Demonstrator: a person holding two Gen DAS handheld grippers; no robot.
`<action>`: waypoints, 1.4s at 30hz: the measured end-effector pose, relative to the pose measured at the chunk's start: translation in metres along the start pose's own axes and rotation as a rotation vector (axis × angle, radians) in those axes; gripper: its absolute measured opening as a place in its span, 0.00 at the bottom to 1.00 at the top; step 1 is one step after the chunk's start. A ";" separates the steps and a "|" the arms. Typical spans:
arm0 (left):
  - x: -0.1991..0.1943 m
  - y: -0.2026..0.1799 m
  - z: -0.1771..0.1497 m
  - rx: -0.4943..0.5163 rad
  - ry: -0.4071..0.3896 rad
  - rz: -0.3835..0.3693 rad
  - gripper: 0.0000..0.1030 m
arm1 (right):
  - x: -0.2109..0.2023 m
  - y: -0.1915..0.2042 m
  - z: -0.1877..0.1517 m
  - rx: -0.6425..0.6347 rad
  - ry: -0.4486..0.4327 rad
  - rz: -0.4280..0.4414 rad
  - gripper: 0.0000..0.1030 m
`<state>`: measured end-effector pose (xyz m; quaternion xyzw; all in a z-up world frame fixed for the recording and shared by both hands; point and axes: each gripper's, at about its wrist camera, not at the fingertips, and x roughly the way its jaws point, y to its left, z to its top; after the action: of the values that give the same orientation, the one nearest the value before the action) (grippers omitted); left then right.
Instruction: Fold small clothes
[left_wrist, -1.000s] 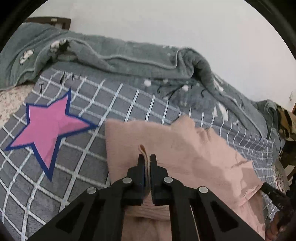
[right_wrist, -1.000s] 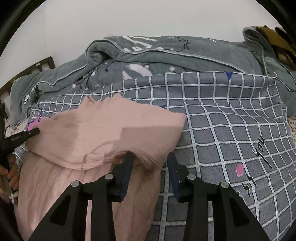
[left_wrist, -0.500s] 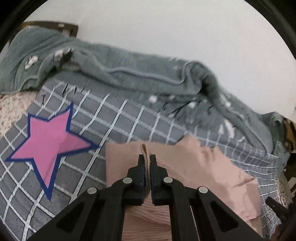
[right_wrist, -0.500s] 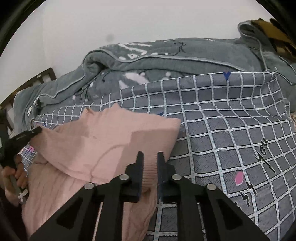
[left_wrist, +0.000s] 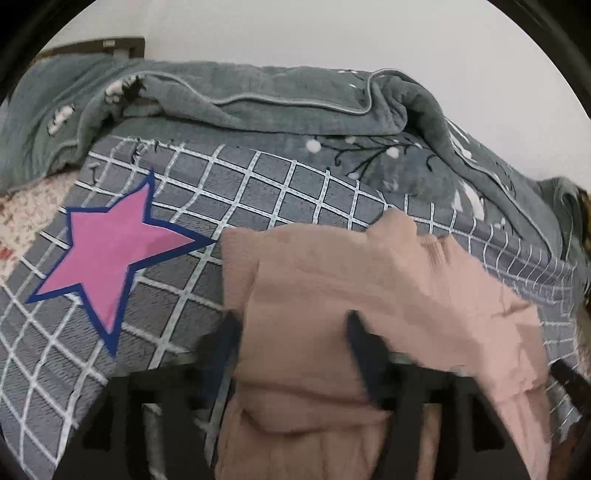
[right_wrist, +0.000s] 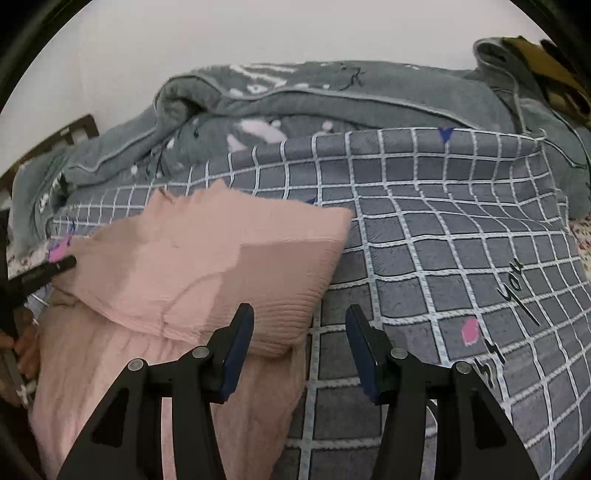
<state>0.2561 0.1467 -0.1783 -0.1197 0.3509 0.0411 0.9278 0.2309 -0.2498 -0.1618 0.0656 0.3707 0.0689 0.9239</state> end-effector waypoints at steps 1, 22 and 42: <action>-0.004 -0.001 -0.002 0.008 -0.013 0.009 0.67 | -0.002 0.000 -0.001 0.002 -0.001 0.004 0.50; -0.108 0.013 -0.082 0.128 -0.071 -0.042 0.66 | -0.117 0.047 -0.065 -0.011 -0.079 -0.031 0.50; -0.187 0.070 -0.189 0.027 -0.008 -0.151 0.67 | -0.189 0.056 -0.181 -0.072 -0.017 0.034 0.50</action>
<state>-0.0166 0.1686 -0.2048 -0.1331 0.3376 -0.0331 0.9312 -0.0347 -0.2153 -0.1538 0.0391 0.3589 0.0974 0.9275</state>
